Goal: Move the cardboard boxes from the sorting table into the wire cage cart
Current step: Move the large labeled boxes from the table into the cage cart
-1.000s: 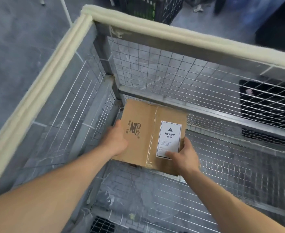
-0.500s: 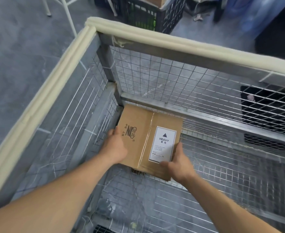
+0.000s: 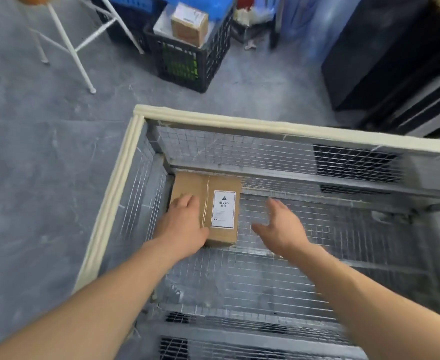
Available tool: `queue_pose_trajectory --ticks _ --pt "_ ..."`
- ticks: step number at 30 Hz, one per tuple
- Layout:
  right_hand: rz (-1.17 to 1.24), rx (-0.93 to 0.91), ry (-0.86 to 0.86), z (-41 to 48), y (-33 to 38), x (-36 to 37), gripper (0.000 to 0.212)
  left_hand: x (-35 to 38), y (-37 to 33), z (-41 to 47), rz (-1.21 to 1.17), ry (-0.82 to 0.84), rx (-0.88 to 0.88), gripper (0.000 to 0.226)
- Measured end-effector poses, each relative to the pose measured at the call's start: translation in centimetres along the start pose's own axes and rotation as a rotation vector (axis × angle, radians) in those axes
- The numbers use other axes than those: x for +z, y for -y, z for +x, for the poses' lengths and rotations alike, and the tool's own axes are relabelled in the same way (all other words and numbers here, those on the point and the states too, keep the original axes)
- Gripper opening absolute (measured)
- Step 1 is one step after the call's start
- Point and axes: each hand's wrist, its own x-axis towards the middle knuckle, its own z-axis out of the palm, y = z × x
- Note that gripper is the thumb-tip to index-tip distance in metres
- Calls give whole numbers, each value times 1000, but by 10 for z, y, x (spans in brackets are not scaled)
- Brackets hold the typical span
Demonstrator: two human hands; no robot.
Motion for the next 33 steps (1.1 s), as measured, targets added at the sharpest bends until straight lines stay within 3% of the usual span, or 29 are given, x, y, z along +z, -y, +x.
queue_pose_trajectory --ticks 7,15,22,33 --pt "-26 -20 -225 -116 32 -120 75 -118 -73 -78 132 -112 242 79" --pt "-85 46 -520 -246 40 -222 57 -216 -173 -161 241 -230 598 54" --pt "-144 140 -689 -341 4 -282 56 -239 -266 -225 250 -334 828 72" --pt "-149 323 -919 -497 -80 -333 70 -233 -390 -344 255 -428 1126 66"
